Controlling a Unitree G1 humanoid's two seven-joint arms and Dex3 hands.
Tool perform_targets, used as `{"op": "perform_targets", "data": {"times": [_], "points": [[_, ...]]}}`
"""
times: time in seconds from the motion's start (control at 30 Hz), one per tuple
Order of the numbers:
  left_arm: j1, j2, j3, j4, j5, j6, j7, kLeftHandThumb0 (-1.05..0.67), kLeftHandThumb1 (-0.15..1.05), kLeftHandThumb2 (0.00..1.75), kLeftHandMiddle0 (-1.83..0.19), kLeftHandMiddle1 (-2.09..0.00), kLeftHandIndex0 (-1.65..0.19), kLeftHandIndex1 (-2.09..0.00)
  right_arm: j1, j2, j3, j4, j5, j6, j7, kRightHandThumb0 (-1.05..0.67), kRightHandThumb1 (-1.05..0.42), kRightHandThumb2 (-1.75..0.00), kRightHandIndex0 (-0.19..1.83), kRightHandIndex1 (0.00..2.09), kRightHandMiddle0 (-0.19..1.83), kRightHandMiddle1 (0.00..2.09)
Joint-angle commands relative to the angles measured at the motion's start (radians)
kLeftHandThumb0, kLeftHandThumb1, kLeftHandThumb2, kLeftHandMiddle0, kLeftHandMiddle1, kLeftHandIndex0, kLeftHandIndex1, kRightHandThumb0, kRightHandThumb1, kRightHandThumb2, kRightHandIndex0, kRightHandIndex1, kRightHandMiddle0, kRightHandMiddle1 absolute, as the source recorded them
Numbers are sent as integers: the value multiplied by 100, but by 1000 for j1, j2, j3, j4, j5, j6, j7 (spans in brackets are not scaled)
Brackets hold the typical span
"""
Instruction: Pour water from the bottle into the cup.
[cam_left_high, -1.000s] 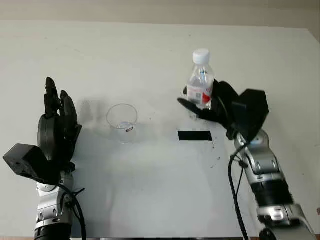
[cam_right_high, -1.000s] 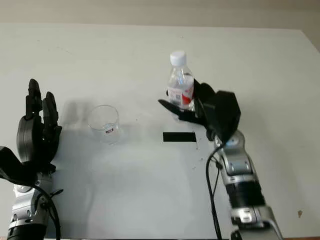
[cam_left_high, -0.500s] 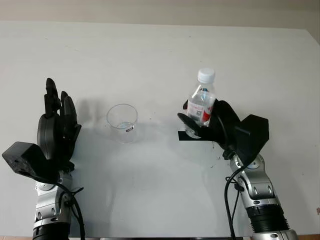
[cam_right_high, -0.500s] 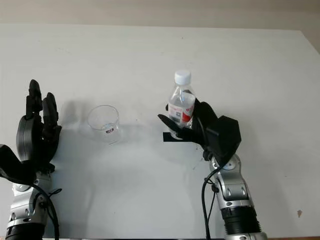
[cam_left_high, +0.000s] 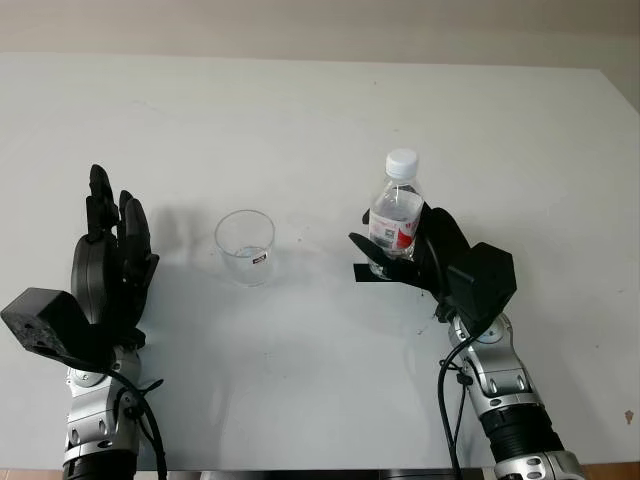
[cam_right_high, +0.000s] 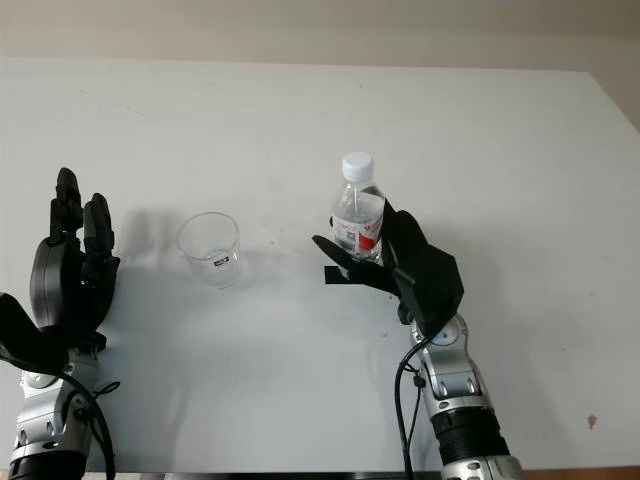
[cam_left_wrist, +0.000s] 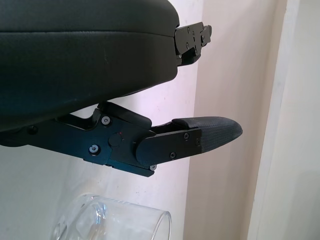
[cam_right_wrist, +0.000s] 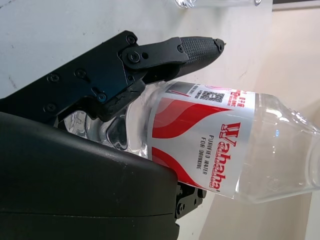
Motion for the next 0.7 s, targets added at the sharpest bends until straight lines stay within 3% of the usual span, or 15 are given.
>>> {"op": "perform_targets", "data": {"times": [0.0,0.17,0.3,0.43,0.57,0.67], "points": [[7,12,5,-5,-9,-3,-12,-67,105,56,17,-4,19,-2,23,-7,1,35,11,1,26,-52,-105,-33,89,209,66,209],[1,15,7,-4,-10,5,-12,-67,105,56,17,-5,19,-3,45,1,-2,17,38,-13,61,-63,-105,-12,41,209,18,209],[-3,16,8,-7,-10,11,-12,-67,105,56,18,-5,19,-2,68,2,-8,1,74,-28,104,-65,-101,-6,12,206,-3,204],[-4,22,9,-1,-6,7,-16,-67,105,57,17,-5,19,-3,99,-10,-12,-33,108,-5,156,-66,-96,-5,-6,191,-17,184],[-6,27,8,-3,-9,11,-20,-67,105,57,18,-5,19,-1,136,-40,2,-81,91,3,197,-70,-94,-5,-14,133,-19,133],[-12,27,8,2,-10,7,-21,-67,105,58,19,-5,19,0,148,-69,18,-90,66,-32,230,-77,-95,-5,-9,57,-15,67]]}}
